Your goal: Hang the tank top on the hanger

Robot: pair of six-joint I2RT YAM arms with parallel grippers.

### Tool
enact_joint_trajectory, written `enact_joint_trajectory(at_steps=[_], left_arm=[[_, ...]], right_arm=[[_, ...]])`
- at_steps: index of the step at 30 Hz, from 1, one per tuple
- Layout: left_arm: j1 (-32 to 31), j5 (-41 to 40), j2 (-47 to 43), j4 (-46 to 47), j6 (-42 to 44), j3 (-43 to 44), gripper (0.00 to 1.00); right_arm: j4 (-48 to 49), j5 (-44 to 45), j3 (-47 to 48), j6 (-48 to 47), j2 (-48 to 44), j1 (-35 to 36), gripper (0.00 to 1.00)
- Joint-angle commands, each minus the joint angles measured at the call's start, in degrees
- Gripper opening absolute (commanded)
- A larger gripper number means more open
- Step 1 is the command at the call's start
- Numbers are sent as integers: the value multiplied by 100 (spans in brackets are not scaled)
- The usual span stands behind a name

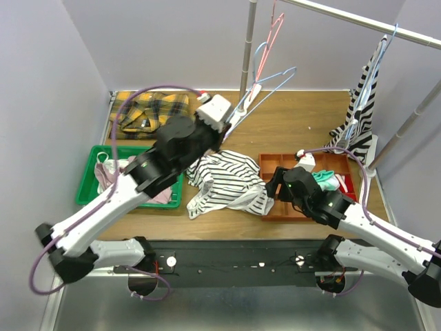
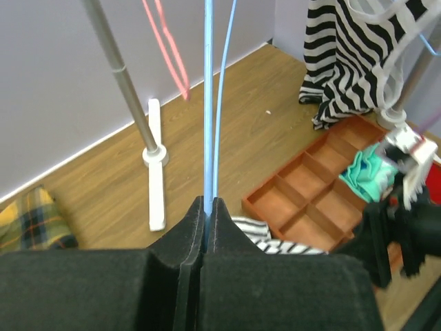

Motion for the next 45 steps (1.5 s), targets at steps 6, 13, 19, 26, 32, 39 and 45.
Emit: enact_joint_trajectory(at_steps=[6, 13, 19, 26, 32, 39, 45], left_arm=[[-65, 38, -2026, -2463, -368, -1104, 0], [-66, 382, -2519, -3948, -553, -955, 0], [-65, 681, -2712, -4538, -553, -875, 0], [-74, 1708, -2941, -4961, -474, -884, 0], [-232, 1859, -2722, -4996, -447, -822, 0], [-470, 1596, -2300, -5014, -518, -814, 0], [-496, 1463, -2238, -5014, -518, -814, 0]], right_arm=[[-15, -245, 334, -375, 699, 4, 63], [-85, -254, 466, -376, 805, 22, 61], [-59, -245, 642, -367, 1069, 127, 59], [-138, -139, 853, -393, 1491, 224, 50], [-165, -95, 845, -358, 1518, 242, 48], [-24, -183, 713, -314, 1526, 259, 43], [134, -271, 678, -314, 1614, 268, 43]])
